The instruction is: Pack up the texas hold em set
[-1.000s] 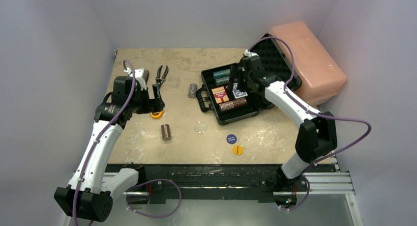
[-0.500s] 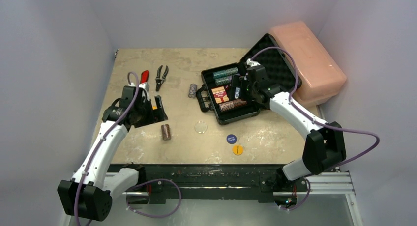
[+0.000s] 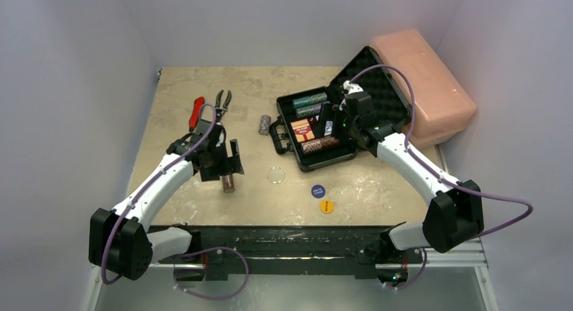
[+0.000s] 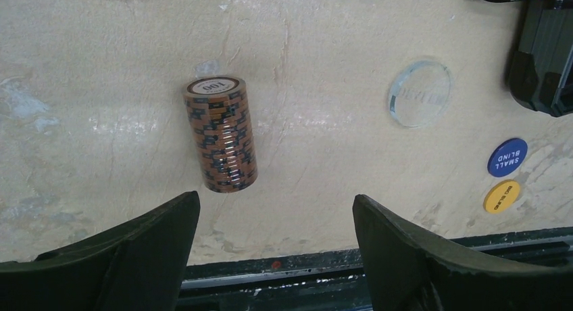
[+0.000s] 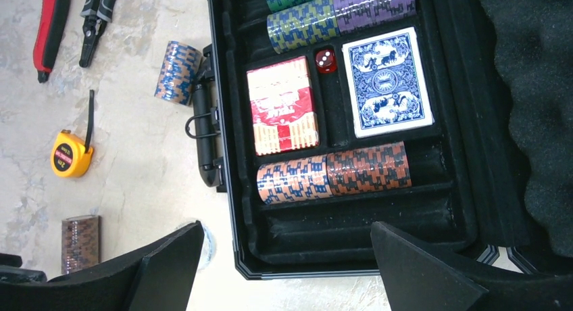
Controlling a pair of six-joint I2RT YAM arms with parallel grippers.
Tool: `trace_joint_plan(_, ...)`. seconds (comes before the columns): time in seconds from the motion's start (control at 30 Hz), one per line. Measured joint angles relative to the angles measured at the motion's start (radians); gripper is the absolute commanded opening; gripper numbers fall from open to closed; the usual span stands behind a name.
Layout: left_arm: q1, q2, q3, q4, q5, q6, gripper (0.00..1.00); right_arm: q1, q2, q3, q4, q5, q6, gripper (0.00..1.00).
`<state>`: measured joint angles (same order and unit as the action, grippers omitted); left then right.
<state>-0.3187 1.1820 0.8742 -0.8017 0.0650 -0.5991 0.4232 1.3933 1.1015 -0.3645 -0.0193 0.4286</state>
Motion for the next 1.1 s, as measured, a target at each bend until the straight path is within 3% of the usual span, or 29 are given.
trace_joint_plan(0.63, -0.071, 0.053, -0.005, 0.069, -0.056, -0.048, 0.72, 0.0, 0.003, -0.014, 0.007, -0.002, -0.001, 0.99)
trace_joint_plan(0.93, -0.09, 0.087, -0.005, 0.021, -0.202, -0.097, 0.72, 0.0, 0.009, -0.016, 0.008, -0.003, -0.002, 0.99)
trace_joint_plan(1.1, -0.09, 0.112, -0.011, 0.037, -0.23, -0.1, 0.67, 0.0, 0.009, -0.019, 0.011, -0.003, -0.002, 0.99)
